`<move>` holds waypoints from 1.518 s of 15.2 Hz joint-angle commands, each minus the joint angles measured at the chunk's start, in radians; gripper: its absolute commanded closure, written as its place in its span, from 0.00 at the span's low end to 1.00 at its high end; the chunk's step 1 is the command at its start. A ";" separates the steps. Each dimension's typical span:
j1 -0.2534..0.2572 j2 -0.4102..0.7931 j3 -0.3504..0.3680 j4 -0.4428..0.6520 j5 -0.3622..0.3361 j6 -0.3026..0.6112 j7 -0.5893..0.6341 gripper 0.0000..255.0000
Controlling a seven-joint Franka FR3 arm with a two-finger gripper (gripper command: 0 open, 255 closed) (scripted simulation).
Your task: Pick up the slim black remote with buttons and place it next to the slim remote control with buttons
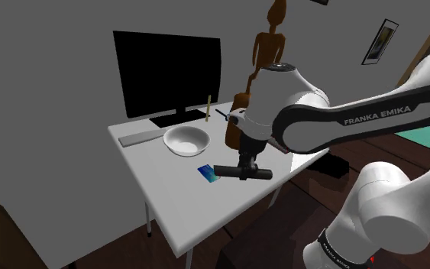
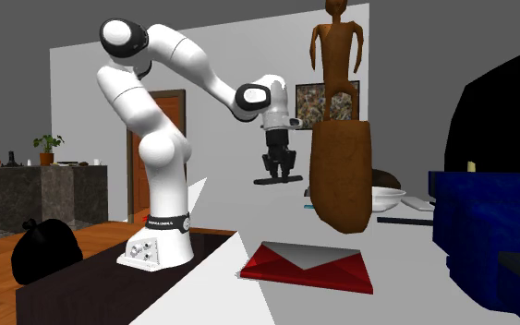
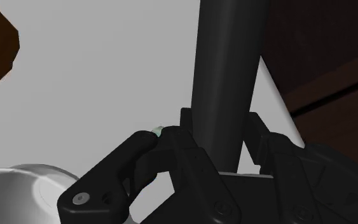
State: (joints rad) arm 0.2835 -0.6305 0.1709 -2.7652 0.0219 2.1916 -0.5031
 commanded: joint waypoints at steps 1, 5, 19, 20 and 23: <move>-0.013 0.094 0.010 0.070 -0.010 0.024 0.010 1.00; -0.038 0.273 0.027 0.220 -0.040 0.053 0.031 1.00; -0.052 0.828 0.050 0.852 -0.173 -0.043 0.115 1.00; -0.048 0.867 0.049 0.907 -0.181 -0.059 0.118 1.00; -0.038 0.944 0.046 1.003 -0.197 -0.081 0.125 1.00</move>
State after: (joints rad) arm 0.2422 0.2867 0.2181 -1.7911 -0.1688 2.1132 -0.3817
